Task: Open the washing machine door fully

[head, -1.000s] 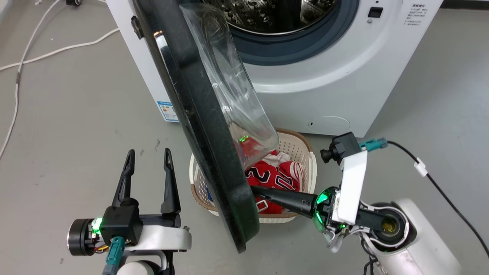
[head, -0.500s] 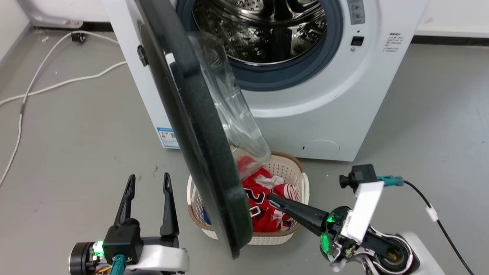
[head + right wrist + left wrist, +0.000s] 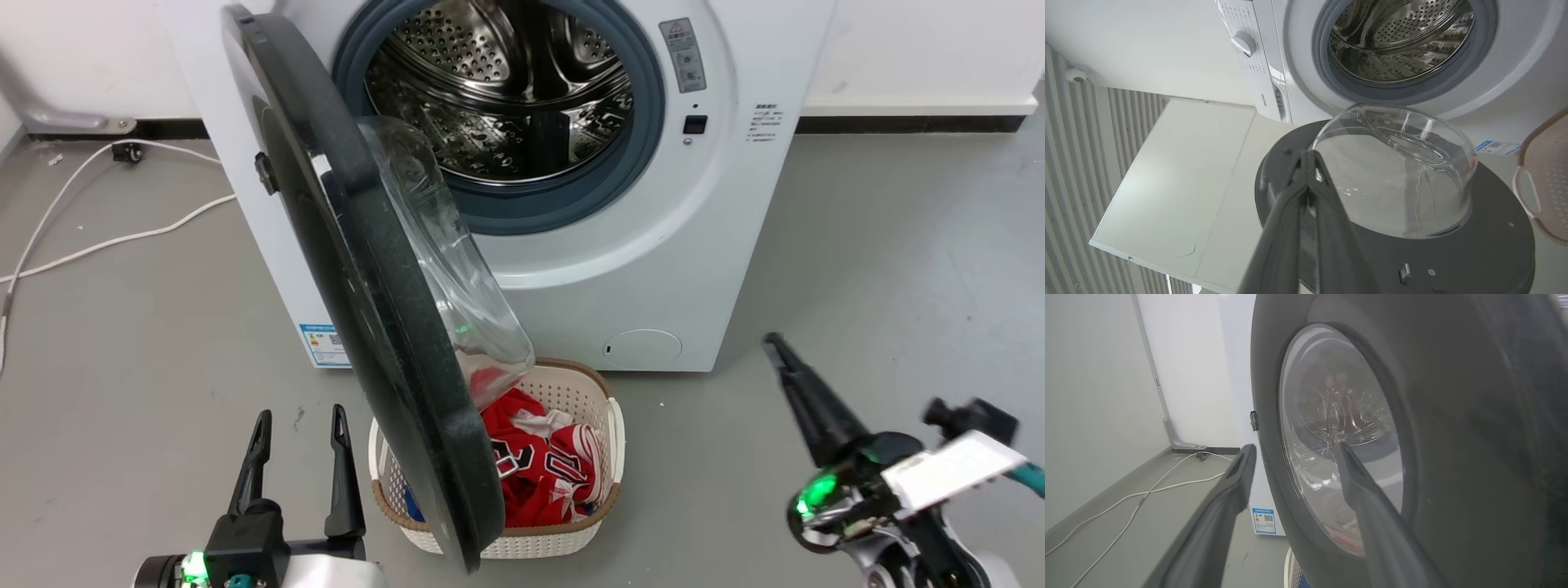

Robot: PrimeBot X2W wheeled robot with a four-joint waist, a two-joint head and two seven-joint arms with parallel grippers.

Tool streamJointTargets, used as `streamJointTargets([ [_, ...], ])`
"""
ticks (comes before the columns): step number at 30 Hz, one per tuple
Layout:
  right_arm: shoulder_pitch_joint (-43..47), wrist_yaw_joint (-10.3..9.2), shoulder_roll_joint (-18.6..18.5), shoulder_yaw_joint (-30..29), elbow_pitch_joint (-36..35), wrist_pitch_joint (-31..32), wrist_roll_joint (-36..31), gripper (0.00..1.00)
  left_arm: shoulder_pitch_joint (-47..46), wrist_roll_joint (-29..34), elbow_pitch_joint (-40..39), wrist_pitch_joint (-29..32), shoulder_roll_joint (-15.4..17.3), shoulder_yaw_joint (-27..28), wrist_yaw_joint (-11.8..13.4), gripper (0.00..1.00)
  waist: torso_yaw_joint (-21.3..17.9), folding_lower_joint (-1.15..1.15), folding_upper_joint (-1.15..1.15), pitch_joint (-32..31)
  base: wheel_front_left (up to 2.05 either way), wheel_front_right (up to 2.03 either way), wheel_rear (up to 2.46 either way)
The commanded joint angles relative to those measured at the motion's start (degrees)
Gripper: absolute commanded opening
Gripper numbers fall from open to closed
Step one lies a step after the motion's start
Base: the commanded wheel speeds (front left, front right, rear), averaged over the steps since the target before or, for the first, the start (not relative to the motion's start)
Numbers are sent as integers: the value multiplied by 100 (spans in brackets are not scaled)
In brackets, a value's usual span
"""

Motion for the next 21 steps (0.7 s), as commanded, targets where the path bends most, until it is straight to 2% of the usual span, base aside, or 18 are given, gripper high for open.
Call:
streamJointTargets([
  [1, 155, 15, 32, -147, -76, -279, 5, 0, 59, 14, -22, -14, -4, 32, -15, 100, -55, 1, 0, -32, 0, 0, 0],
  [6, 391, 15, 45, -464, -214, -956, 177, 0, 103, 30, -38, -14, -4, 89, -38, 100, -131, 1, 0, -78, 0, 0, 0],
  [11, 693, 15, 40, -624, -476, -1891, -272, 2, 109, 29, -52, -14, -5, 98, -54, 100, -131, 1, 0, -122, 0, 0, 0],
  [13, 821, 15, 43, -557, -582, -2271, -525, 49, 134, 15, -54, -14, -5, 99, -54, 100, -125, 1, 0, -146, 0, 0, 0],
  [14, 890, 15, 41, -549, -620, -2497, -763, 100, 148, 6, -57, -14, -4, 100, -47, 100, -125, 1, 0, -156, 0, 0, 0],
  [18, 1073, 15, -225, -142, -734, -3225, -2286, 100, 198, -21, -80, -14, -5, 120, -19, 100, -143, 1, 0, -167, 0, 0, 0],
  [21, 1015, 15, -353, -128, -823, -3379, -3820, 100, 208, -15, -94, -14, -5, 140, -13, 100, -169, 1, 0, -149, 0, 0, 0],
])
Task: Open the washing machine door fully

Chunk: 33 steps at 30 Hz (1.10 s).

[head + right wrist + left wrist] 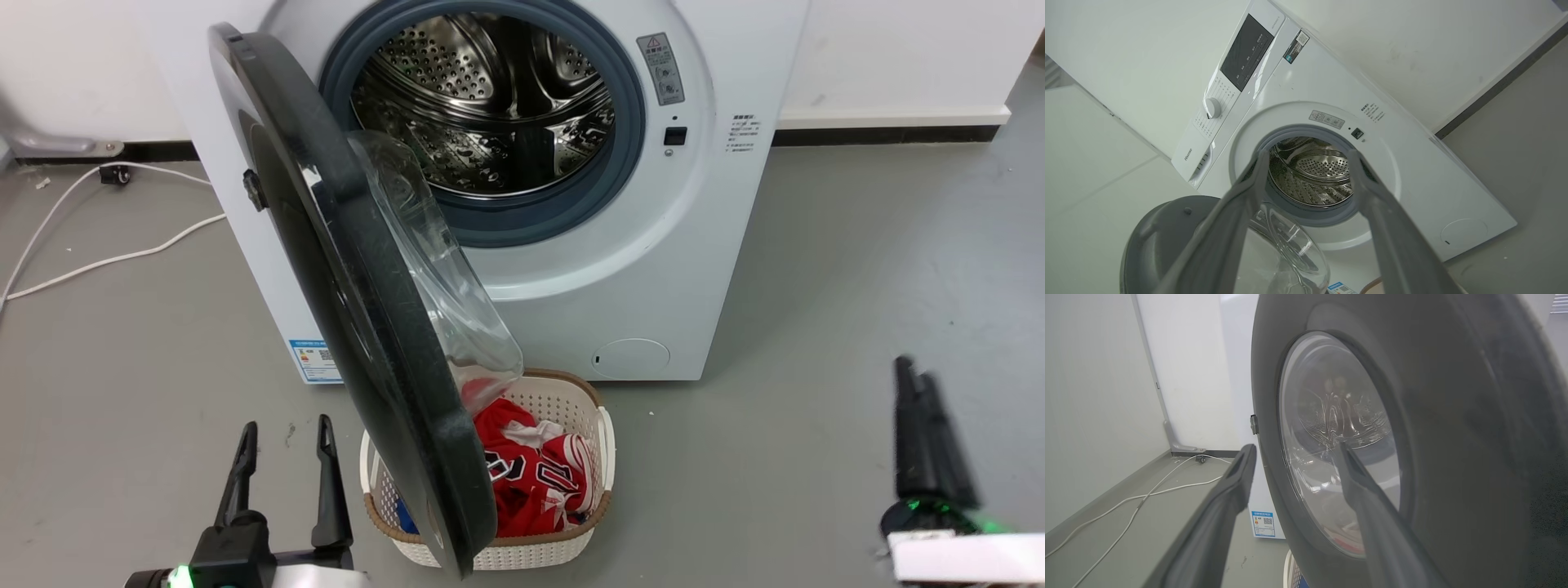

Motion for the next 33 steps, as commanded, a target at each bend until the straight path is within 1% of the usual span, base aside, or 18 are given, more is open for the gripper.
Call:
streamJointTargets([
  [1, -111, 15, 57, -242, -302, -29, -954, 100, 60, 10, -22, -14, -5, 9, 14, 100, -21, 0, 0, 23, 0, 0, 0],
  [3, -98, 15, 185, -239, -529, -23, -1981, 100, 41, 19, -24, -14, -3, 21, -6, 100, -27, 0, 0, 43, 0, 0, 0],
  [4, -93, 14, 242, -280, -647, -24, -2321, 100, 31, 25, -26, -14, -4, 33, -7, 100, -29, 0, 0, 53, 0, 0, 0],
  [5, -93, 14, 242, -280, -647, -24, -2321, 100, 31, 25, -26, -14, -4, 33, -7, 100, -29, 0, 0, 53, 0, 0, 0],
  [6, -82, 8, 299, -483, -802, -26, -2922, 100, 12, 34, -28, -14, -4, 43, -21, 100, -33, 0, 0, 72, 0, 0, 0],
  [8, -65, 8, 355, -458, -882, -26, -3683, 100, -18, 40, -26, -14, -6, 38, -34, 100, -20, 0, 0, 87, 0, 0, 0],
  [11, -39, 8, 380, -594, -921, -27, -4750, 100, -30, 37, -26, -14, -3, 35, -39, 100, 0, 0, 0, 102, 0, 0, 0],
  [14, 69, 8, 394, -728, -805, -27, -5533, 100, -46, 27, -22, -14, -3, 30, -35, 100, 22, 0, 0, 113, 0, 0, 0],
  [16, 83, 8, 394, -799, -668, -28, -5833, 100, -50, 18, -15, -14, -4, 29, -32, 100, 34, 0, 0, 116, 0, 0, 0],
  [17, 120, 8, 395, -801, -535, -28, -5966, 100, -51, 15, -11, -14, -3, 27, -31, 100, 40, 0, 0, 115, 0, 0, 0],
  [20, 147, 8, 393, -804, -331, -28, -6098, 100, -48, 14, -12, -14, -4, 10, -26, 100, 50, 0, 0, 112, 0, 0, 0],
  [23, 202, 8, 394, -825, -43, -28, -6112, 100, -42, 20, -9, -14, -4, -12, -21, 100, 67, 0, 0, 102, 0, 0, 0],
  [27, 237, 8, 395, -833, 224, -28, -5844, 100, -19, 40, -11, -14, -3, -14, -8, 100, 75, 0, 0, 85, 0, 0, 0],
  [33, 325, 8, 394, -719, 382, -29, -5500, 100, 18, 75, -7, -14, -4, -3, -20, 100, 68, 0, 0, 65, 0, 0, 0],
])
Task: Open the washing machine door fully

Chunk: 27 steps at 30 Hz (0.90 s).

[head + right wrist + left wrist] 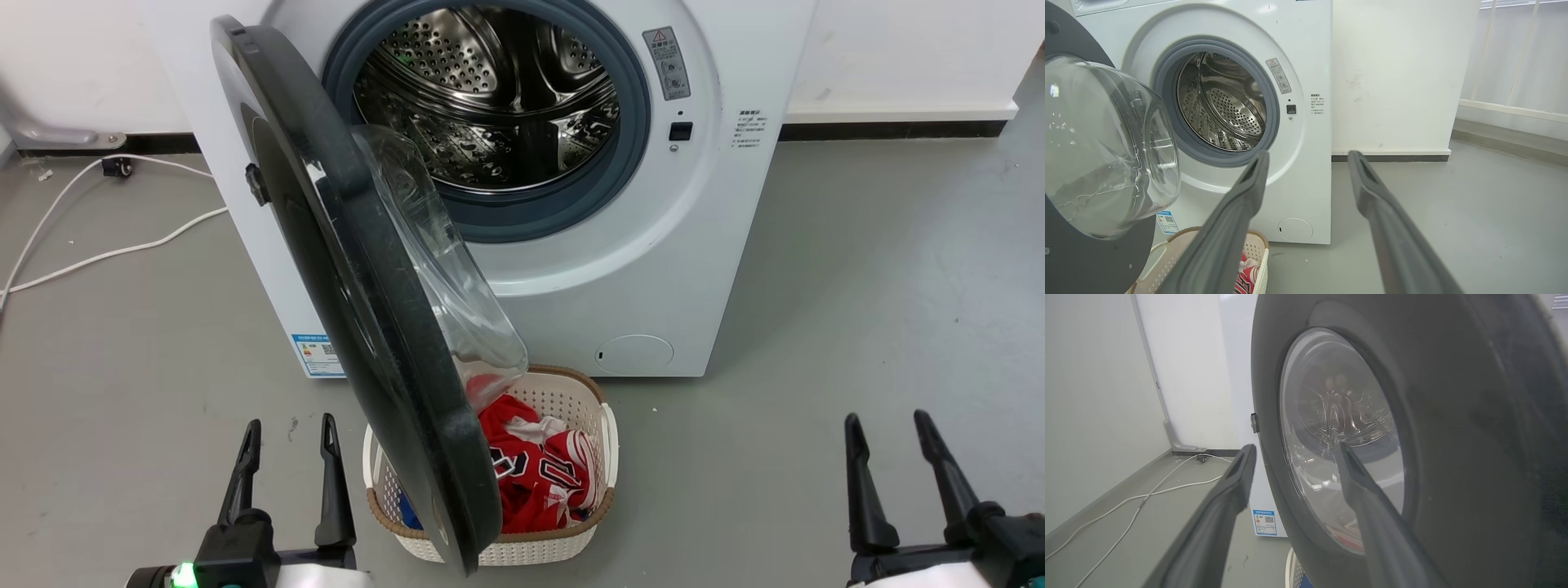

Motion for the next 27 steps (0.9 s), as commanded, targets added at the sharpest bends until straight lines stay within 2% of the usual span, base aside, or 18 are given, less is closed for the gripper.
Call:
streamJointTargets([
  [1, 80, -1, 14, 14, 32, -10, 47, 100, 27, 27, -1, -14, -2, 0, 0, 100, -2, 0, 0, -3, 0, 0, 0],
  [20, 118, -1, 14, 90, 199, -10, 212, 100, 20, 120, 62, -13, -2, 9, -17, 100, 39, 0, 0, -44, 0, 0, 0],
  [21, 115, -1, 14, 95, 205, -10, 225, 100, 21, 103, 73, -13, -2, 16, -38, 69, 39, 0, 0, -44, 0, 0, 0],
  [22, 114, -1, 14, 99, 212, -10, 233, 100, 18, 89, 81, -13, -1, 26, -36, 17, 39, 0, 0, -44, 0, 0, 0],
  [23, 113, -1, 14, 100, 218, -10, 233, 100, 17, 63, 92, -13, -1, 36, -54, 0, 38, 0, 0, -45, 0, 0, 0],
  [27, 115, -1, 14, 108, 235, -10, 281, 100, 32, 64, 119, -13, -2, 124, -84, 0, 39, 0, 0, -48, 0, 0, 0],
])
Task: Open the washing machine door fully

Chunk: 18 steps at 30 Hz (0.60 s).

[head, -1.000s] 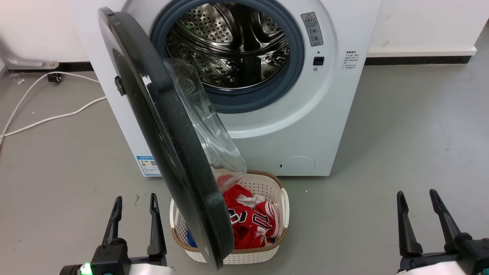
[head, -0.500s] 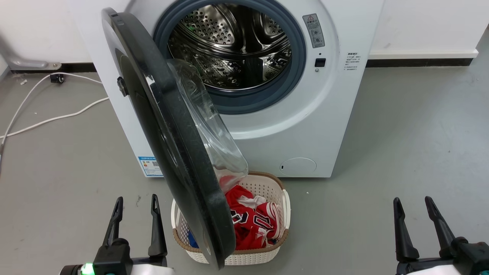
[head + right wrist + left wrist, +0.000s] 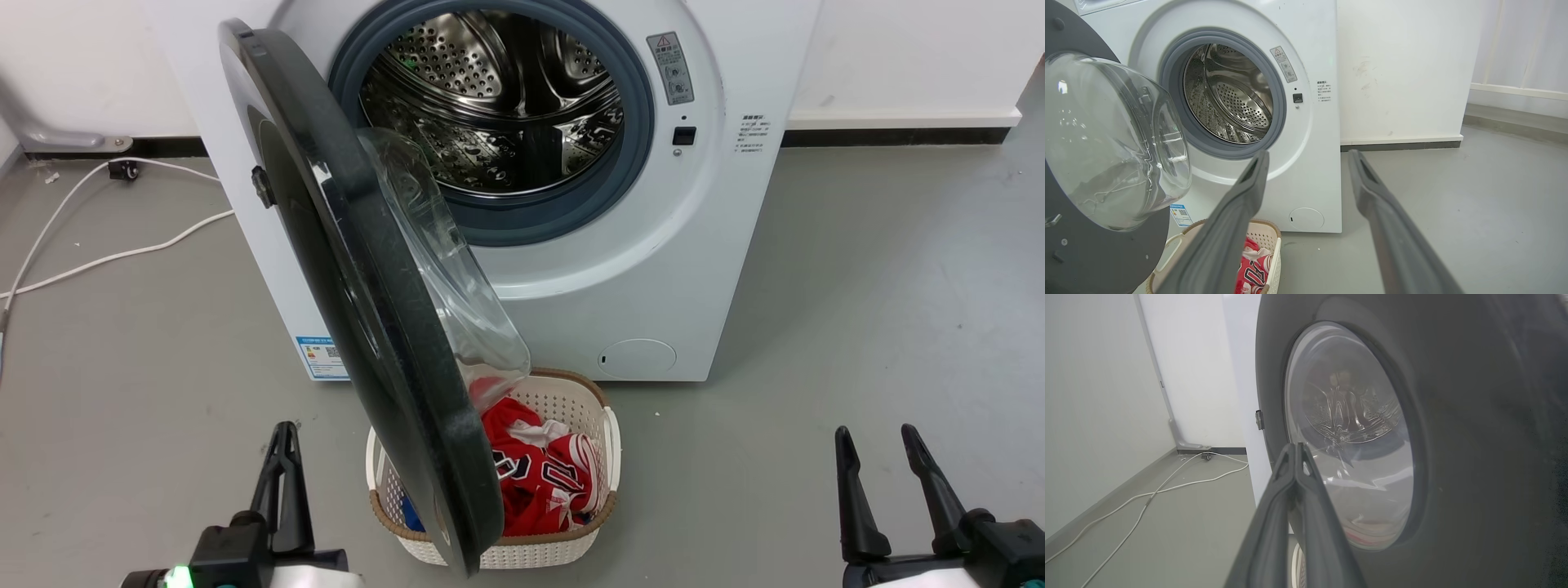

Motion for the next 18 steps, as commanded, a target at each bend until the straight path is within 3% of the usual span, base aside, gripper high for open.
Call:
streamJointTargets([
  [1, 62, -1, 13, -1, 10, -10, 27, 100, 22, 12, -1, -13, -2, 64, -22, 0, 6, 0, 0, -3, 0, 0, 0],
  [11, 92, -1, 13, -37, 17, -10, 121, 100, -333, 216, -713, -13, 202, 200, -211, 0, 72, 0, 0, -9, 0, 0, 0],
  [18, 93, -1, 13, 14, 37, -10, 160, 100, -698, 418, -1579, -13, 253, -244, -346, 0, 103, 0, 0, 4, 0, 0, 0],
])
